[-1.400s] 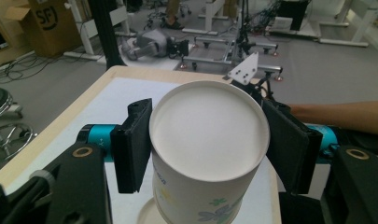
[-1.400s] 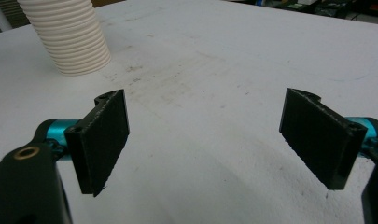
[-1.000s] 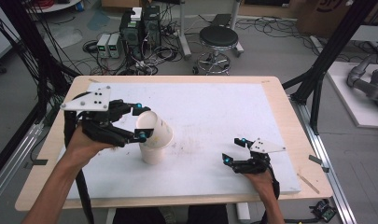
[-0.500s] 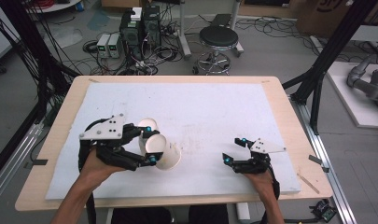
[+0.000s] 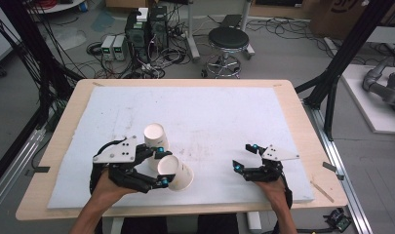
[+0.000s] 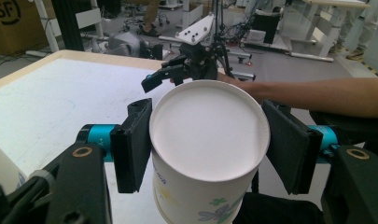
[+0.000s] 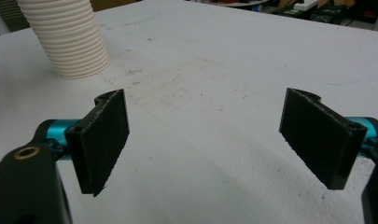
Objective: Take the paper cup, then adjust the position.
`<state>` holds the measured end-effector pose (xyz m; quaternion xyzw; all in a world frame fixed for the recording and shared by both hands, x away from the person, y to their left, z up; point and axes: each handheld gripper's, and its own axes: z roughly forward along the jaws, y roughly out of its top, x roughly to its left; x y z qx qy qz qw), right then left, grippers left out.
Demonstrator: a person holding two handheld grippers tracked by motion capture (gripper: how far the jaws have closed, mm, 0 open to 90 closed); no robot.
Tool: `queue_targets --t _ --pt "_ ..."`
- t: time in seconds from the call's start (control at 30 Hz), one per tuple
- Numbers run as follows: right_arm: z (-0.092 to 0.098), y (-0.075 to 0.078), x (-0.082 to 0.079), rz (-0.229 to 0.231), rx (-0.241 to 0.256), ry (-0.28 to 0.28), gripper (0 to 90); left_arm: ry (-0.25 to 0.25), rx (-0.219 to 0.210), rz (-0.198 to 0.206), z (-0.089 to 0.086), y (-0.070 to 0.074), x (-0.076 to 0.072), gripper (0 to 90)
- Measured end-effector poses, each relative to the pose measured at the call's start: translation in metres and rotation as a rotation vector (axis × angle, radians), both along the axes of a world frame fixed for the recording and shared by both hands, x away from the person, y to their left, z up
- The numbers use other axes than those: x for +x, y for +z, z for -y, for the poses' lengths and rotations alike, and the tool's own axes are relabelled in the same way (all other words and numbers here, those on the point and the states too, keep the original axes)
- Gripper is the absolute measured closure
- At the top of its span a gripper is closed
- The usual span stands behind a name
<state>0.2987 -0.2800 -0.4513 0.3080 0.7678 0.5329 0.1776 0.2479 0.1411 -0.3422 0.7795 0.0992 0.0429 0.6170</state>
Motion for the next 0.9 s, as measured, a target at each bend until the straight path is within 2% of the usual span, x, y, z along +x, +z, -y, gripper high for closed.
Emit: queue_targets --t 0.27,0.37,0.47,0.53,0.57,0.9 --pt "0.000 0.000 0.000 0.006 -0.006 0.002 16.0 -0.015 -0.024 0.001 -0.004 -0.008 0.001 36.5" --pt "-0.001 0.000 0.000 -0.005 -0.009 -0.001 16.0 -0.007 -0.005 0.006 -0.005 -0.011 0.000 36.5" --pt "0.000 0.000 0.002 -0.019 -0.002 0.000 15.9 -0.011 -0.018 -0.001 -0.006 -0.012 -0.001 36.5" --pt "0.000 0.000 0.001 -0.009 -0.002 -0.004 16.0 -0.004 -0.003 0.004 -0.006 -0.013 0.000 36.5" --pt "0.000 0.000 0.000 -0.008 0.002 0.001 16.0 -0.013 -0.014 -0.006 -0.007 -0.014 0.001 36.5" --pt "0.000 0.000 0.001 -0.008 0.000 0.001 15.9 -0.011 -0.014 -0.002 -0.006 -0.013 0.002 36.5"
